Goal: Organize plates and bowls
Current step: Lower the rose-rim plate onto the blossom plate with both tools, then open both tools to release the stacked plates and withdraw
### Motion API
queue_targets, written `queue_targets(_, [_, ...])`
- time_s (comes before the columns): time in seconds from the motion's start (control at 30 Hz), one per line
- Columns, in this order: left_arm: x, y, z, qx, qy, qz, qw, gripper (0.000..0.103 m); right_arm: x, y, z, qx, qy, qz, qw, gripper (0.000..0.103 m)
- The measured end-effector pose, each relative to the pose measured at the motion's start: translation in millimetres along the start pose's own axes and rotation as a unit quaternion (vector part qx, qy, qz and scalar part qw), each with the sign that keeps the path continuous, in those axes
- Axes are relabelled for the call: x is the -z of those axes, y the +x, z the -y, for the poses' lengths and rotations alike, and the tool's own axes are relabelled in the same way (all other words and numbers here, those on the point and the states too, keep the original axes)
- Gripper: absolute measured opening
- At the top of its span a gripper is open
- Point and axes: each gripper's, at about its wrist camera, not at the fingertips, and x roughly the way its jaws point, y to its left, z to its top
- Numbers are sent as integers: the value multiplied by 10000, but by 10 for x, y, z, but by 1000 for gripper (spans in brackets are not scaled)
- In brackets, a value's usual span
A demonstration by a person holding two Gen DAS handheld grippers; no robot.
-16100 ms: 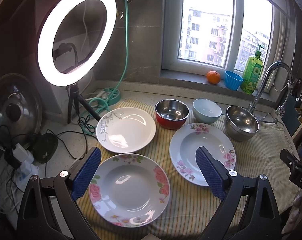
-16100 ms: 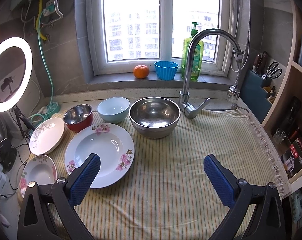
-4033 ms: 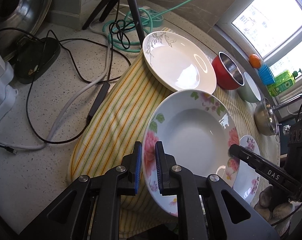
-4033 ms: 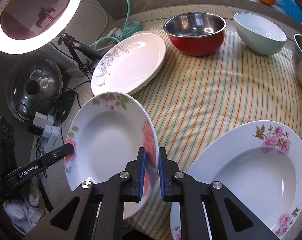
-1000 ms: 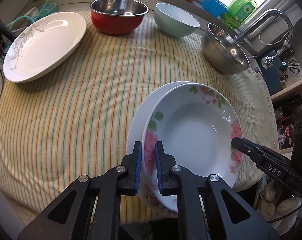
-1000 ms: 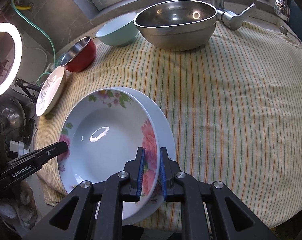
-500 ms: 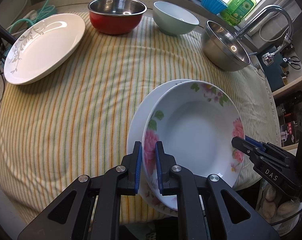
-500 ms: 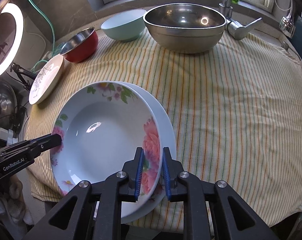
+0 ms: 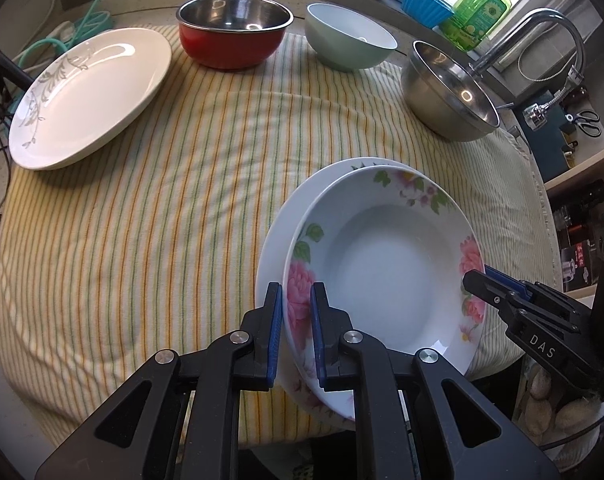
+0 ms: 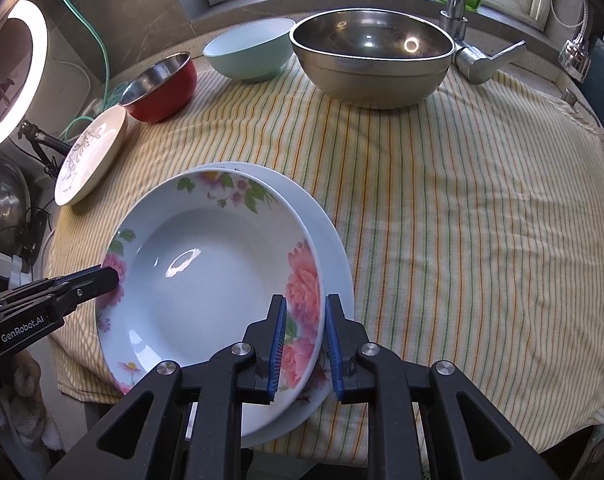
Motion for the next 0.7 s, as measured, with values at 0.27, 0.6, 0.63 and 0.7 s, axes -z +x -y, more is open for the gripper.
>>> queue_targets(0.27, [-1,-3,-2,28,6,-10,10000,11,11,-20,8,26,9,33,10000,19])
queue_targets(0.6, [-18,-108,-22,51,-13,147,9999,11,-19,-113,7,46,54,206,9998,20])
queue_targets(0.63, [-22,-119,-38,58,-29,159,9999,11,-15,-122,7,41,58,217,9997,20])
queue_targets(0.7, [-26,-142,-70,67,-62,185,9998,11,-31,-133,-10,37,60,242,9997,20])
